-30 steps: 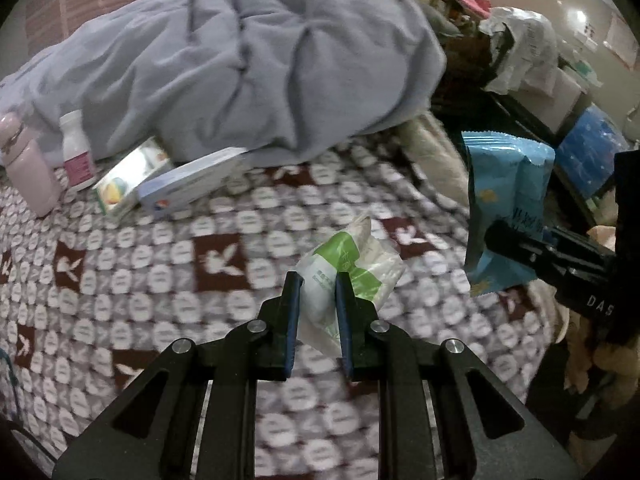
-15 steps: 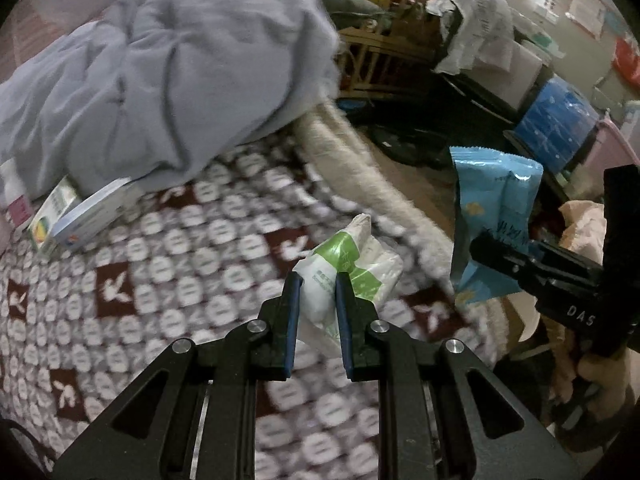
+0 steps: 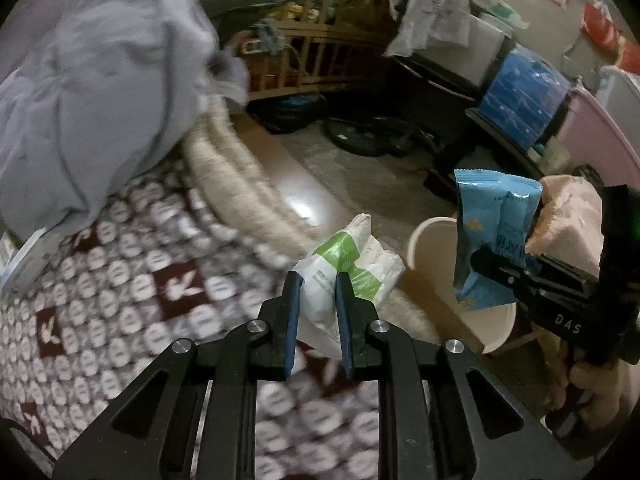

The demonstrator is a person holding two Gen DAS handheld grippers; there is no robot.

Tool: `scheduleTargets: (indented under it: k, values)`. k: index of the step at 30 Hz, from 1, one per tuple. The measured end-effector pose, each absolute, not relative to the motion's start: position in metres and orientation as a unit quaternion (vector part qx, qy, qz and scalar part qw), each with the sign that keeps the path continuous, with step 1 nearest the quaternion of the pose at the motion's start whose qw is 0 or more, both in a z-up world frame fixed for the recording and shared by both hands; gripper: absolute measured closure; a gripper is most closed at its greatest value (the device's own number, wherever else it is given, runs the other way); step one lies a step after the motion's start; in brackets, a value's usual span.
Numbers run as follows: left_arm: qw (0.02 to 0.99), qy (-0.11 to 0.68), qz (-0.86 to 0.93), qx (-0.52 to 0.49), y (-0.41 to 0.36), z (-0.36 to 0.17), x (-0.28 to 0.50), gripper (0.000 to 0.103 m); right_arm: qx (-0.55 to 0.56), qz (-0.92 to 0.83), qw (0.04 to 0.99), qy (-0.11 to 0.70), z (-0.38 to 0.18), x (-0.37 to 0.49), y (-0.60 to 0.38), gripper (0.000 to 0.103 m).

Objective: Collect trash
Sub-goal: 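Carry the white-green packet and blue snack bag toward the bucket, then open both grippers over the bucket to drop packet and snack bag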

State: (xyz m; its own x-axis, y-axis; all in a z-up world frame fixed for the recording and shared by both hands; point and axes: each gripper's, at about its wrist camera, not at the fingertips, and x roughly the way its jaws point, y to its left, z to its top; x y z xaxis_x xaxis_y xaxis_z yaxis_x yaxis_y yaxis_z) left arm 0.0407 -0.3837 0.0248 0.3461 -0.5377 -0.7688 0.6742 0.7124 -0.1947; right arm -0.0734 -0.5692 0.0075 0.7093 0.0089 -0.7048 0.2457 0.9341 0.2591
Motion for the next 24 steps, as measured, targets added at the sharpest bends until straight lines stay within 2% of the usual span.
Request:
scheduleTargets:
  k: [24]
  values:
    - [0.753,0.463,-0.453,0.119,-0.529,0.001,-0.002,0.088,0.216,-0.189,0.874,0.392,-0.031,-0.141,-0.669,0.067]
